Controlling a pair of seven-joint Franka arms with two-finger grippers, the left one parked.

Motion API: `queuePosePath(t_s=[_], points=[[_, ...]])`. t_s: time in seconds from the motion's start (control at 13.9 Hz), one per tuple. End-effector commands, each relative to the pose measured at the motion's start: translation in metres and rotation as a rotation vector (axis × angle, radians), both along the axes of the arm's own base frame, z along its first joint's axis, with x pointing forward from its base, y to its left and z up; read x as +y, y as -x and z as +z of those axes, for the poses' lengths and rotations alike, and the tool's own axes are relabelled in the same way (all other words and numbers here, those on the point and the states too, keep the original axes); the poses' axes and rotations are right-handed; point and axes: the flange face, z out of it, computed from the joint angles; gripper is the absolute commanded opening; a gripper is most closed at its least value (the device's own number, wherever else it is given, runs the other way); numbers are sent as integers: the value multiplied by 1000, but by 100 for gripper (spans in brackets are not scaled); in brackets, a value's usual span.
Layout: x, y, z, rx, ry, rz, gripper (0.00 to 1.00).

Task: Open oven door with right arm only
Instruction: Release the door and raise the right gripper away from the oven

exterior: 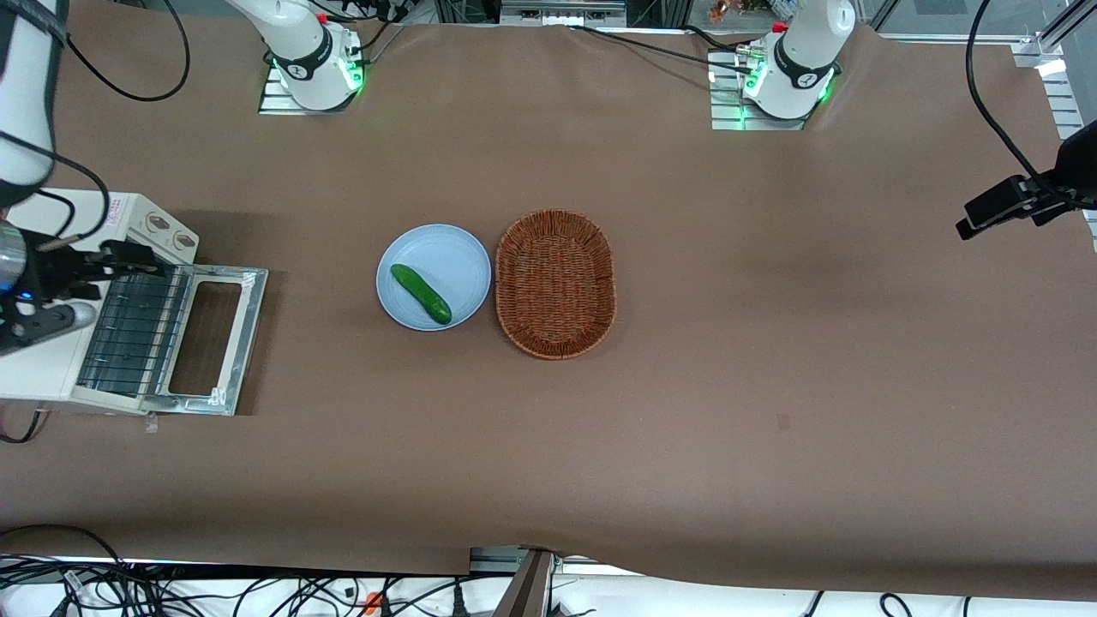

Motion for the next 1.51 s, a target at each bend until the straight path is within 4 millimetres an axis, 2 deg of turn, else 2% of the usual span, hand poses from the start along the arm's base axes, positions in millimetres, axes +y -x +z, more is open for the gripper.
queuePosePath(t_s=[0.0, 0.22, 0.5, 0.65, 0.79, 0.93, 1.08, 1.22, 1.44], points=[[-7, 24, 40, -32, 31, -176, 100], [-22, 48, 62, -53, 20, -256, 100], [-34, 54, 72, -69, 22, -288, 100], [-26, 54, 76, -72, 41, -365, 100], [-15, 53, 78, -79, 76, -356, 100], [-15, 54, 79, -79, 76, -347, 100], [-7, 53, 78, -81, 99, -334, 100], [0, 51, 91, -110, 105, -312, 100], [0, 50, 92, -113, 101, -307, 100]])
